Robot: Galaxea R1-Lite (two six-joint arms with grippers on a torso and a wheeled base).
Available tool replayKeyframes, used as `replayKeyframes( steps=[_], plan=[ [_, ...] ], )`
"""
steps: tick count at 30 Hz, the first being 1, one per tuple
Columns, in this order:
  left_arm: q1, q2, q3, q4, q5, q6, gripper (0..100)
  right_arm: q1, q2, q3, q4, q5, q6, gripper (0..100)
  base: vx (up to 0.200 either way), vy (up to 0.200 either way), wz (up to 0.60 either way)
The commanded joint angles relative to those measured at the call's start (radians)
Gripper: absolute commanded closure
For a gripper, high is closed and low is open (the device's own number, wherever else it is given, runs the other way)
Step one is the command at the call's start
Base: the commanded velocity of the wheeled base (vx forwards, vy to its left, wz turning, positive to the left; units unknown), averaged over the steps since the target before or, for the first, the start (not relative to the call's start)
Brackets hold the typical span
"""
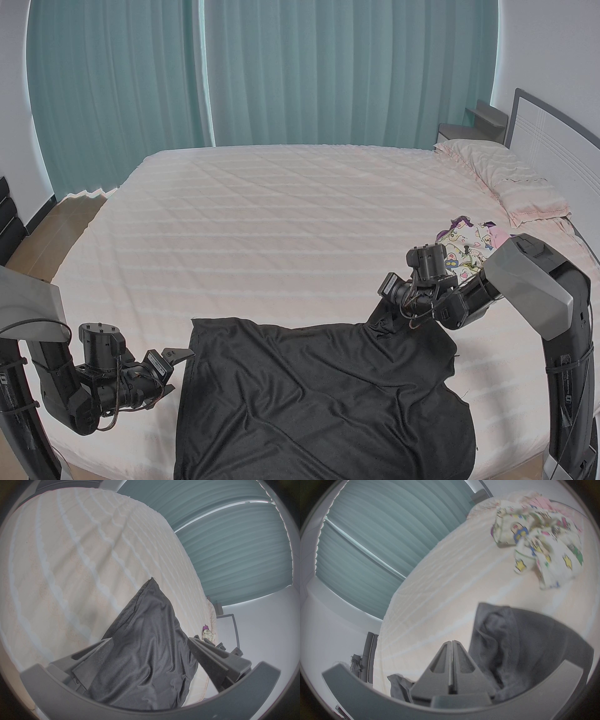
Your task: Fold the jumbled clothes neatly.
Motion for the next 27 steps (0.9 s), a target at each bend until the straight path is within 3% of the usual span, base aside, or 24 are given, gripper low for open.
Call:
replayKeyframes(
  steps=[1, 5, 11, 12, 17, 27],
  plan=[
    [0.013, 0.011, -0.001, 0.000, -0.001, 0.000, 0, -0.010, 0.009, -0.166, 0.085, 0.000, -0.042, 100, 0.000, 0.000, 0.00],
    [0.018, 0.011, -0.001, -0.001, 0.000, 0.002, 0, 0.010, 0.039, -0.229, 0.097, 0.000, -0.082, 100, 0.000, 0.000, 0.00],
    [0.018, 0.013, 0.001, -0.001, 0.002, 0.000, 0, 0.004, 0.024, -0.175, 0.110, 0.000, -0.132, 100, 0.000, 0.000, 0.00],
    [0.018, 0.013, 0.001, -0.001, 0.000, 0.000, 0, -0.003, 0.023, -0.160, 0.111, -0.001, -0.137, 0, 0.000, 0.000, 0.00],
    [0.015, 0.013, 0.002, 0.000, -0.003, -0.003, 0, -0.018, -0.034, -0.039, 0.110, 0.006, -0.131, 0, 0.000, 0.000, 0.00],
    [0.008, 0.024, 0.002, -0.001, -0.006, -0.006, 0, 0.004, -0.017, 0.027, 0.108, 0.003, -0.117, 0, 0.000, 0.000, 0.00]
  ],
)
